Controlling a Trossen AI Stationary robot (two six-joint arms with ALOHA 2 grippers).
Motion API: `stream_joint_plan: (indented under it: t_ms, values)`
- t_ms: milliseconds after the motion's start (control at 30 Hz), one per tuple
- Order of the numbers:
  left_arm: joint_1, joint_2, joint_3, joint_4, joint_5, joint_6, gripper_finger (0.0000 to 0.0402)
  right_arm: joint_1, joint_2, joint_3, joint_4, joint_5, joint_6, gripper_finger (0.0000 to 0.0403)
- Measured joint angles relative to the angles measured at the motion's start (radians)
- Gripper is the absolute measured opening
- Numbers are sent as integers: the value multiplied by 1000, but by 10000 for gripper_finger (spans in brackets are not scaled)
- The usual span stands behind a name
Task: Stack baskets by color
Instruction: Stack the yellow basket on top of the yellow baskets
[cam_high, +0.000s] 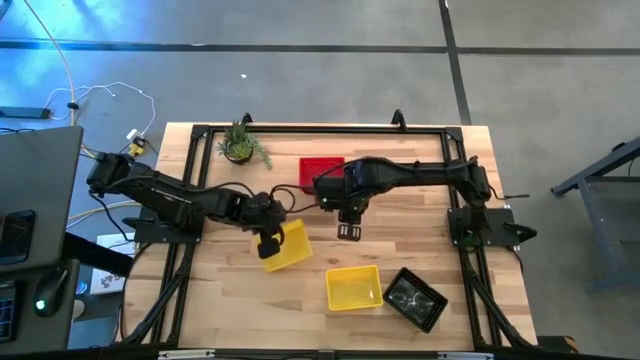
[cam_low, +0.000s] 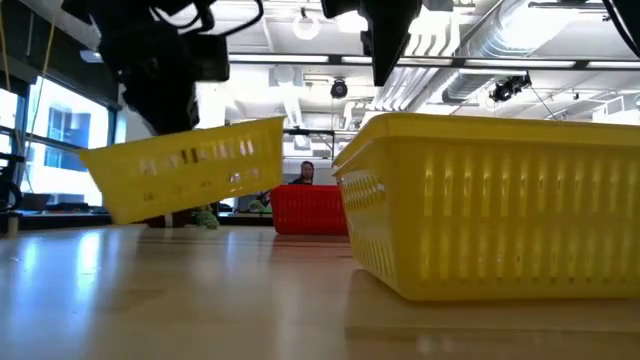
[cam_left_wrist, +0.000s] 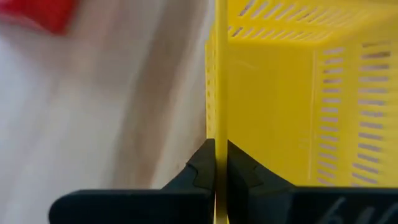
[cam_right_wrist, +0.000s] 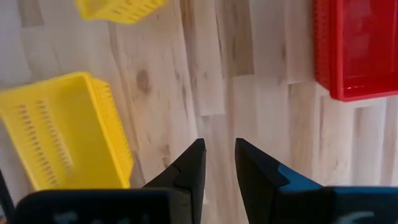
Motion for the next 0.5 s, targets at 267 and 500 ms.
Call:
stream_joint_plan:
  t_ms: [267,500]
  values:
    - [-34,0,62,0,-301,-6,0,63,-2,0,95,150,130,73]
    - [-43,0,83,2,-484,-24,0,80,-2,0,229,305,146,73]
